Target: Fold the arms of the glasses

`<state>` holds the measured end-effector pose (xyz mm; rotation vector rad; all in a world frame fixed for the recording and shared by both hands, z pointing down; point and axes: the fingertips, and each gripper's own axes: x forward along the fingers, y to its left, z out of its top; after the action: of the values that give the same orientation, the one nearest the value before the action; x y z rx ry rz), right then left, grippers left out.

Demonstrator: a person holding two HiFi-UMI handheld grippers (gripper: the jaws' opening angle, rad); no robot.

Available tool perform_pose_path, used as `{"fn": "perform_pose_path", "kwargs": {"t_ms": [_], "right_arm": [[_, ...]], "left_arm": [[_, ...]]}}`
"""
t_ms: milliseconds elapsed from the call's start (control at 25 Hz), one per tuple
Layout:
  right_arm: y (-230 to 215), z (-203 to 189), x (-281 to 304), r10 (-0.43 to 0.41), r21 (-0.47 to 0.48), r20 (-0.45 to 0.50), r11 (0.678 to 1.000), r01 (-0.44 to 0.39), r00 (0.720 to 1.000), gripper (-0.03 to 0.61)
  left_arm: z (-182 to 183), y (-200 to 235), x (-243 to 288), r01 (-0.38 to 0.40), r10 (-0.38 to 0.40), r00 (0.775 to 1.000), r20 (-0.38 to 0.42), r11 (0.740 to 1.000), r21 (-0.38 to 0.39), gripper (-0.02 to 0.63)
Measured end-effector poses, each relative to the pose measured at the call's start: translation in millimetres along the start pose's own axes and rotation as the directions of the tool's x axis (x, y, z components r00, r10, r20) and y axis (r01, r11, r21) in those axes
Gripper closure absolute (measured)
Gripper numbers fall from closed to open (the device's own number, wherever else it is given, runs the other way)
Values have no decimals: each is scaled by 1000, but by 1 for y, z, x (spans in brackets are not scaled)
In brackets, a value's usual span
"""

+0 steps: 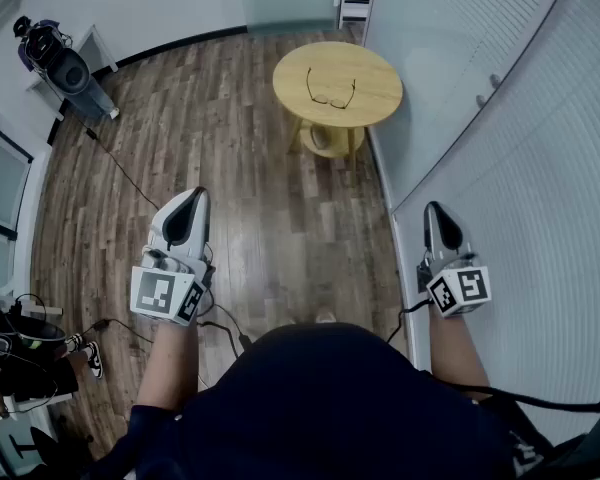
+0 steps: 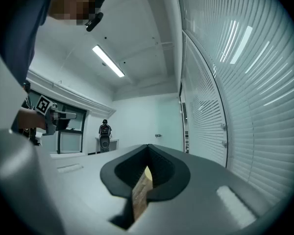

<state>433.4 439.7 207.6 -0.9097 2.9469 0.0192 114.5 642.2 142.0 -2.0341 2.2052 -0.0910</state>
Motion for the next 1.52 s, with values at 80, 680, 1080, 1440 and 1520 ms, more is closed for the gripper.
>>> {"fn": "perform_pose_path", "kwargs": {"t_ms": [80,680,1080,1440,1520], "right_arm": [[-3,-5,4,4,0,-7,1000,-4,1000,574],[-48,-30,35,88,11,-18,996,-88,996,572],[-79,-46,92,68,53,-48,996,-66,997,572],[-84,-47,163,45,51,-63,998,-41,997,572],[-84,-47,177,36,41,-72,999,-33,997,572]], "left_arm": [[-7,-1,5,-6,6,1000,-3,1000,-13,611],[-7,-23,77,-22,22,1000,-7,999,34,611],[-21,-2,132,-24,25,999,-34,999,31,611],[-36,55,212,24,-24,999,-29,1000,7,611],[-37,67,229,41,-41,999,-26,999,4,611]]}}
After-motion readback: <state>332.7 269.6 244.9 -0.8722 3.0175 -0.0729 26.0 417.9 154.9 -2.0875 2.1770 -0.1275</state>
